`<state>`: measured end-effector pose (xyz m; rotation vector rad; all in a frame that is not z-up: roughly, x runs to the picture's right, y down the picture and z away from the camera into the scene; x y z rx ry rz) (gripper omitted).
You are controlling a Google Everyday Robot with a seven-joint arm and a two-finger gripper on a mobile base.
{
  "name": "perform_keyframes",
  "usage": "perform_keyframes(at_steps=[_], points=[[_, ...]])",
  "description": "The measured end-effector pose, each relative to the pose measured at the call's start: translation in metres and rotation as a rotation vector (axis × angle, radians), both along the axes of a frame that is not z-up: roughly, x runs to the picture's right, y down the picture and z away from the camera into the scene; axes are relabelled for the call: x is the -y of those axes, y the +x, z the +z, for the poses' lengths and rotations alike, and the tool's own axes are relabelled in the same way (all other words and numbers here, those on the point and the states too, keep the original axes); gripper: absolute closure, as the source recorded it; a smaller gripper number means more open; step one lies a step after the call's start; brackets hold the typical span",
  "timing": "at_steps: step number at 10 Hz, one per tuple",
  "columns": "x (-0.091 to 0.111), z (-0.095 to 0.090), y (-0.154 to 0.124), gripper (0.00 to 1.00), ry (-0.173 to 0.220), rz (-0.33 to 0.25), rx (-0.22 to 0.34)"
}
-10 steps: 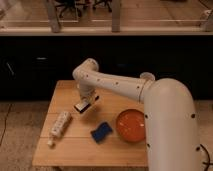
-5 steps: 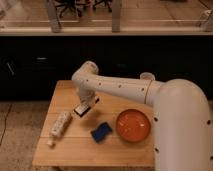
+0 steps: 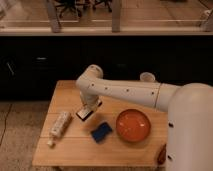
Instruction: Place the eraser on the white sponge
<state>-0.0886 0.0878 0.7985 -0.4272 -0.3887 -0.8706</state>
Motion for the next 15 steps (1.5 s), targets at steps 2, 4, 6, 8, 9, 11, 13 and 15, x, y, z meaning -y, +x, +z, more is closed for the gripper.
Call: perform_keyframes(at_steps=[2,4,6,8,9,11,13,15], points=[[-0.008,-0.006,0.012,1.00,-0.013,0.020,0.004],[-0.019,-0.011,0.015,1.00,-0.030,0.025,0.013],[-0.029,-0.011,0.024,1.00,-0.048,0.033,0.009],[-0.041,-0.010,0.026,1.00,-0.074,0.026,0.010],[-0.048,-0.012,0.029,1.00,-0.087,0.020,0.007],[-0.062,-0.016,0.030,1.00,-0.108,0.003,0.007],[-0.076,-0.021,0.031,1.00,-0.128,-0.016,0.005],[-0.087,-0.024,0.034,1.00,-0.152,-0.023,0.006]])
